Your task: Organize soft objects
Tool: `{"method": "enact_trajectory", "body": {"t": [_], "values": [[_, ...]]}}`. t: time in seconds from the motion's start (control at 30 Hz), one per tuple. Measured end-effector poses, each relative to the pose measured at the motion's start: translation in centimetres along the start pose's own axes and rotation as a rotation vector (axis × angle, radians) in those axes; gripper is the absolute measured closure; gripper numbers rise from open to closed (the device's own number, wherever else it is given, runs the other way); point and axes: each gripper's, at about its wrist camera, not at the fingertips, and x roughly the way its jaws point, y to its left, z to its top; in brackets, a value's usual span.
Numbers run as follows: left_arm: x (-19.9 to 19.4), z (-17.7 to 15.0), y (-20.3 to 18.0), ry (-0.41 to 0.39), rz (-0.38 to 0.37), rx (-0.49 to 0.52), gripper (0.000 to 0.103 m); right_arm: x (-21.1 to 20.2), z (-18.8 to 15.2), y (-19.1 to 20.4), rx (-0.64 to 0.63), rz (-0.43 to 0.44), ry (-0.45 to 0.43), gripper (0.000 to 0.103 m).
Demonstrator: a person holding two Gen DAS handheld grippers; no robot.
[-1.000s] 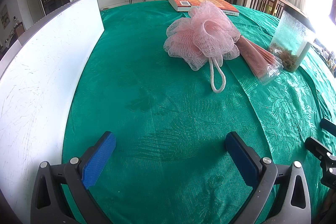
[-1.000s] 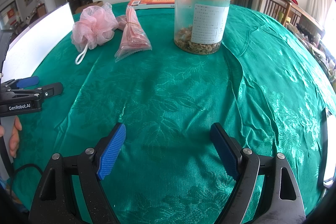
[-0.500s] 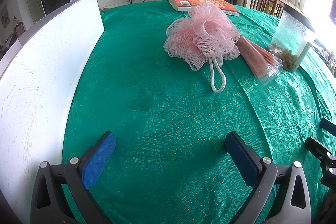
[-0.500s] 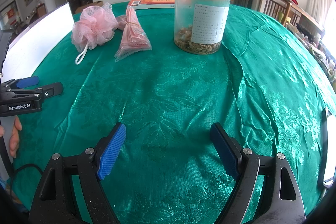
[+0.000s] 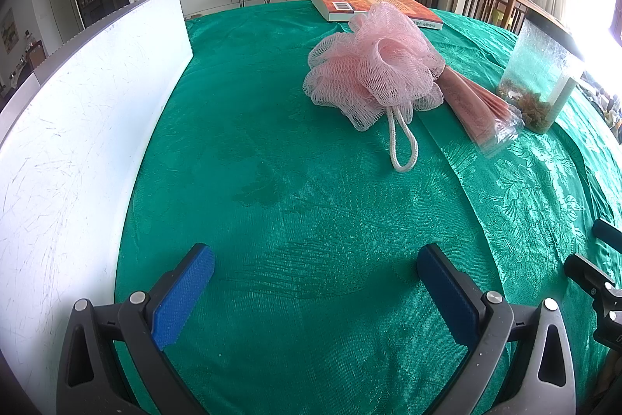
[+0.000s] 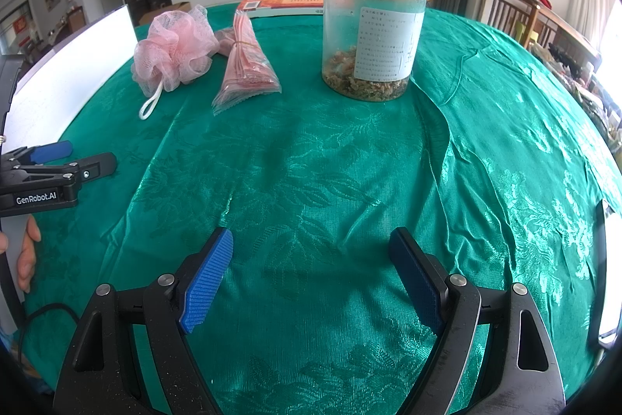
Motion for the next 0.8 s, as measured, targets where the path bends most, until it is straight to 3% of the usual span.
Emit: {"method": "enact_trajectory", "body": {"t": [0.23, 0.37, 0.53, 0.67, 0.7, 0.73, 0.77, 0.8], "values": [[0.1, 0.1, 0.3, 0.0, 0.001, -0.002, 0.0, 0.0, 1.0, 0.0, 0.029, 0.045, -0.004, 0.018], [0.1, 0.1, 0.3, 0.0, 0.0, -0.002, 0.0, 0.5, 5.3, 1.7, -0.036, 0.057, -0.066, 0.018], [0.1, 0.1, 0.3, 0.0, 0.0, -0.002, 0.0, 4.9, 11.2, 5.6, -0.208, 0.031, -0.014, 0.02], [0.1, 0.1, 0.3, 0.0, 0.0, -0.002, 0.0, 8.6, 14.1, 7.5, -0.264, 0.02, 0.033, 0.022], [0.1, 0.1, 0.3, 0.0, 0.0, -0.002, 0.0, 9.2, 14.4, 7.8, -0.267, 0.024, 0.041, 0.025], [0.1, 0.1, 0.3, 0.0, 0.0, -0.002, 0.0, 9.7, 14.4, 7.8, -0.266, 0.031, 0.051, 0.034], [0.1, 0.1, 0.3, 0.0, 0.001, -0.002, 0.0, 10.0, 14.4, 7.8, -0.257, 0.04, 0.067, 0.07], [0.1, 0.1, 0.3, 0.0, 0.001, -0.002, 0.0, 9.9, 14.1, 7.2, -0.233, 0.05, 0.074, 0.07]]}}
